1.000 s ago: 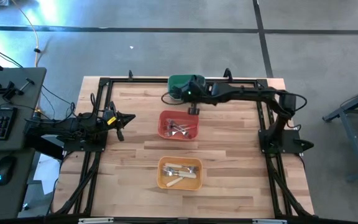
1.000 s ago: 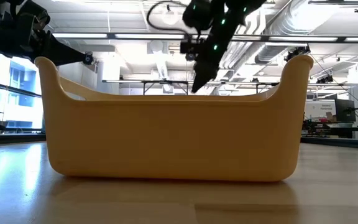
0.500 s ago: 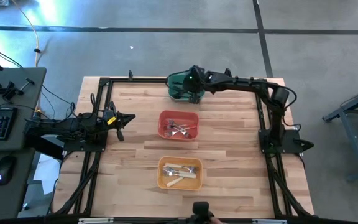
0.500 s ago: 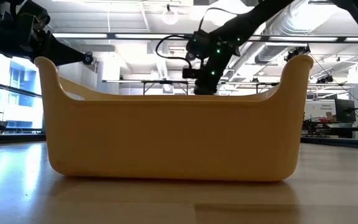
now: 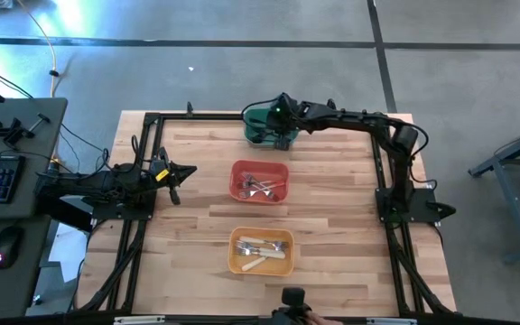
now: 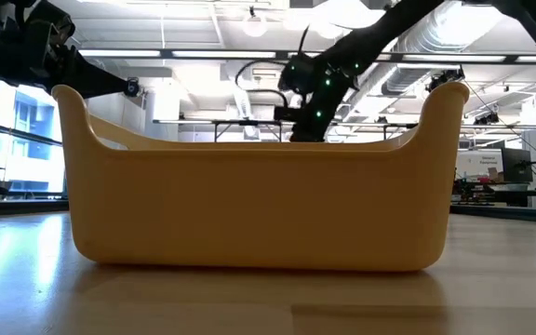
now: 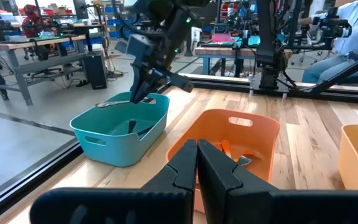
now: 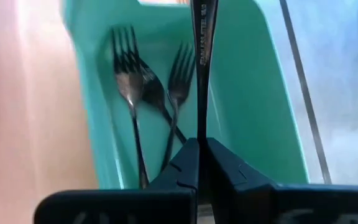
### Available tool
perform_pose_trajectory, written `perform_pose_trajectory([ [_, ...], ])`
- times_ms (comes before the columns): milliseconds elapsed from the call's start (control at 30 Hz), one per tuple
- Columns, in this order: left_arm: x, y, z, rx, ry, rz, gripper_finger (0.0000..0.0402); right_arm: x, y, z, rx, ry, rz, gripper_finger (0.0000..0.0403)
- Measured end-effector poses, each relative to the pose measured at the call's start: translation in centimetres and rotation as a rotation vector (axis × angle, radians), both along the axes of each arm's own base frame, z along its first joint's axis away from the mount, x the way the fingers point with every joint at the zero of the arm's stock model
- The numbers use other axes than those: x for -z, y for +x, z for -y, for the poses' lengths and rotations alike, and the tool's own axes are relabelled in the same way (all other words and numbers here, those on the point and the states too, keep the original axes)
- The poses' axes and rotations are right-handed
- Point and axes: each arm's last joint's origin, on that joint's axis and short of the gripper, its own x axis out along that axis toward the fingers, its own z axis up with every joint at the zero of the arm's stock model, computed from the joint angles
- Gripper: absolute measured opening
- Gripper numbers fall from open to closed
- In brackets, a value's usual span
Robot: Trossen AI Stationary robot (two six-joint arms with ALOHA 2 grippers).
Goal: Sort silverware by color (type)
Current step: Put the black fork into the green bin
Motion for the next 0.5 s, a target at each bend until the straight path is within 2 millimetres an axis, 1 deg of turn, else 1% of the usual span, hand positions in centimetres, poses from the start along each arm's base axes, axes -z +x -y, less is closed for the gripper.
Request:
perform_pose_trajectory([
  [200,0.0,0.0,0.0,0.0,0.0,0.0,0.0005,1.9,-0.1,1.1,0.007,0.017,-0.046,0.0],
  [333,0.0,0.0,0.0,0.0,0.0,0.0,0.0005,2.4,0.1,1.3,-0.001,0.012,-0.048,0.0],
  [500,0.0,0.0,0.0,0.0,0.0,0.0,0.0005,2.9,-0.2,2.0,0.021,0.016,-0.055,0.0006],
])
